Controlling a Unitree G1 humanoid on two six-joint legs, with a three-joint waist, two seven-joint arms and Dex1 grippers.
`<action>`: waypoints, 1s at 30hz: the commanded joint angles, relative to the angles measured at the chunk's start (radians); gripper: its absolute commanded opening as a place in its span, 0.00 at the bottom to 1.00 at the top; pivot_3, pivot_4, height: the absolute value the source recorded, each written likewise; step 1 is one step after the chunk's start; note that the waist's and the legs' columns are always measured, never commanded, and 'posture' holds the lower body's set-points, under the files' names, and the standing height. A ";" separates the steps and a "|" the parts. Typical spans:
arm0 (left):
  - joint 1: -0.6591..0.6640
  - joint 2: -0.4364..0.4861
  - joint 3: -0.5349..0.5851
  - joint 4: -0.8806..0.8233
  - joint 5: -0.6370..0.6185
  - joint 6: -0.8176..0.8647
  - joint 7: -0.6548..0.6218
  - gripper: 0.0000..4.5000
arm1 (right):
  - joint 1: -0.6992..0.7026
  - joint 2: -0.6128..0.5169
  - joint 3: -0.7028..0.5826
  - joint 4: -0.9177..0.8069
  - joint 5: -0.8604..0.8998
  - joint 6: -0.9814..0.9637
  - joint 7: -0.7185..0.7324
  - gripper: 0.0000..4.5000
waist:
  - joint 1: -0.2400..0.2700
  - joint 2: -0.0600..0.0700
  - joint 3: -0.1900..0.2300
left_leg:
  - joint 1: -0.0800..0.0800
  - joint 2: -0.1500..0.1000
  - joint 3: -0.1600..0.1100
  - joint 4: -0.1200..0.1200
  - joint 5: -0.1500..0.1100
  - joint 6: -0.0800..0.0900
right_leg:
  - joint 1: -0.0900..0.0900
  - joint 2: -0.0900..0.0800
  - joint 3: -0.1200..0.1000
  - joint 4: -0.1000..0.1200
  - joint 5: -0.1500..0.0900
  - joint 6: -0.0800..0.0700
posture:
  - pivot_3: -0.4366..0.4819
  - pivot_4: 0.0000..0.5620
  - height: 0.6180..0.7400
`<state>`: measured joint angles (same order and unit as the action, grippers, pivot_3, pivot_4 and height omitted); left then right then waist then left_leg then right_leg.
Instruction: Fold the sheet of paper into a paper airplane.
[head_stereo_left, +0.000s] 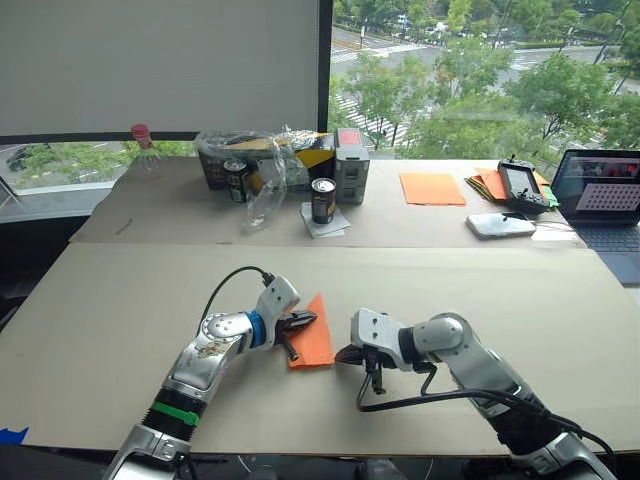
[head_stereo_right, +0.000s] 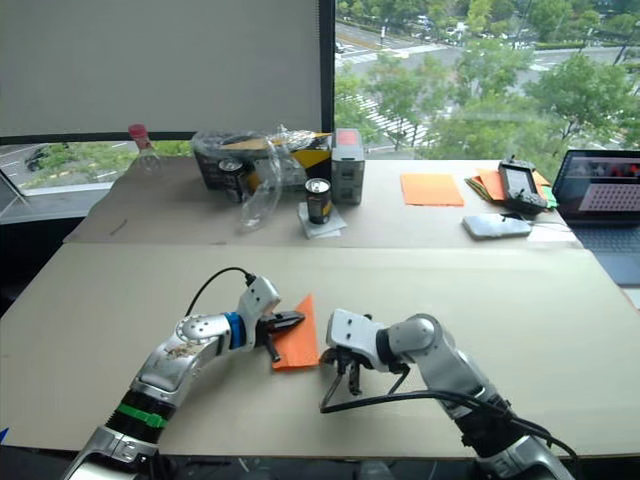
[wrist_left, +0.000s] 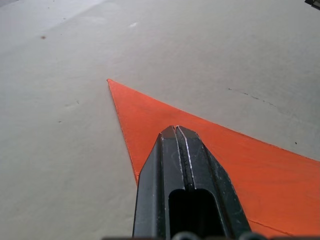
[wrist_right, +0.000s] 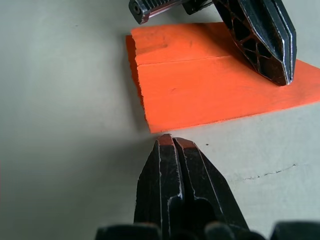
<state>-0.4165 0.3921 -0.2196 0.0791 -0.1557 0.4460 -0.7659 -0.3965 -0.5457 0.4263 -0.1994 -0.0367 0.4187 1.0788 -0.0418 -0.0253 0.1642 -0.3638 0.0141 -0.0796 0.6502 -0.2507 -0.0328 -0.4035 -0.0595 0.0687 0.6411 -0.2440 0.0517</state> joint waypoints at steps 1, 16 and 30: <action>0.007 0.014 -0.020 0.024 0.024 0.015 -0.009 0.01 | 0.026 -0.018 0.050 -0.044 -0.008 0.026 0.014 0.00 | 0.000 0.000 0.000 | 0.000 0.000 0.000 0.000 0.000 0.000 | 0.000 0.000 0.000 0.000 0.000 0.000 | 0.48 0.27 0.92; 0.012 -0.005 -0.009 0.020 0.019 0.034 0.008 0.01 | -0.225 0.039 -0.037 0.178 0.041 -0.041 -0.017 0.00 | -0.001 0.000 0.000 | -0.001 0.000 0.000 0.000 0.000 0.000 | -0.001 0.000 0.000 -0.001 0.003 -0.005 | 0.48 0.27 0.92; 0.010 -0.017 -0.007 0.021 0.021 0.029 0.014 0.01 | -0.169 0.071 0.052 0.259 0.028 -0.152 0.077 0.00 | 0.003 0.000 0.000 | -0.002 0.000 0.000 0.001 0.000 0.000 | -0.001 0.000 0.000 0.000 0.003 -0.006 | 0.48 0.27 0.92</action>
<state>-0.4245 0.3708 -0.2156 0.0836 -0.1503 0.4600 -0.7583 -0.5851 -0.4645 0.4588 0.0917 -0.0158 0.2627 1.1238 -0.0391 -0.0255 0.1643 -0.3653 0.0140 -0.0798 0.6514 -0.2507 -0.0327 -0.4044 -0.0597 0.0684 0.6413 -0.2407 0.0461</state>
